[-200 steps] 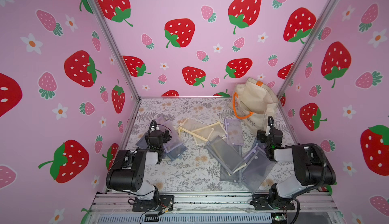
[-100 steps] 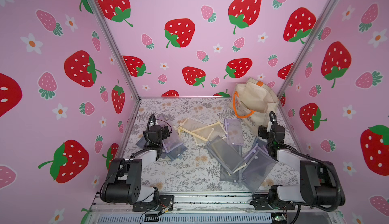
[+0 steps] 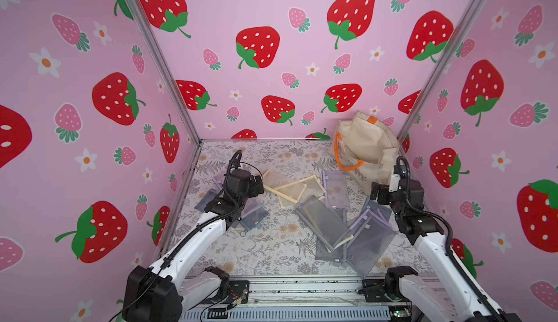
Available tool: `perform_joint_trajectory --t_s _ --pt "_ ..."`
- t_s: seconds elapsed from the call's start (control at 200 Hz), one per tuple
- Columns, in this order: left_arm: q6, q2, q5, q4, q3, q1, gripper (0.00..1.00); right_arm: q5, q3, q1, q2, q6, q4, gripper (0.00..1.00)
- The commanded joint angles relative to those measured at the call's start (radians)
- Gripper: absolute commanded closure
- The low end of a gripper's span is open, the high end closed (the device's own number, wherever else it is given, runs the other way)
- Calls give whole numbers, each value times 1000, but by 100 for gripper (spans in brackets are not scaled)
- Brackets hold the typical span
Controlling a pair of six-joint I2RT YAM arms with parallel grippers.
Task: Put the pencil pouch into the canvas bag
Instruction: Pick up the pencil pouch.
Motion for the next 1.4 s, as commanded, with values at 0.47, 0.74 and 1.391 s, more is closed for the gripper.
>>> perform_joint_trajectory --t_s 0.47,0.74,1.391 --pt "-457 173 231 342 -212 -528 3 -466 151 305 437 7 -235 0" --pt "-539 323 241 550 -237 -522 15 -510 122 332 560 17 -132 10" --pt "-575 478 262 750 -226 -466 49 -576 20 406 586 94 37 42"
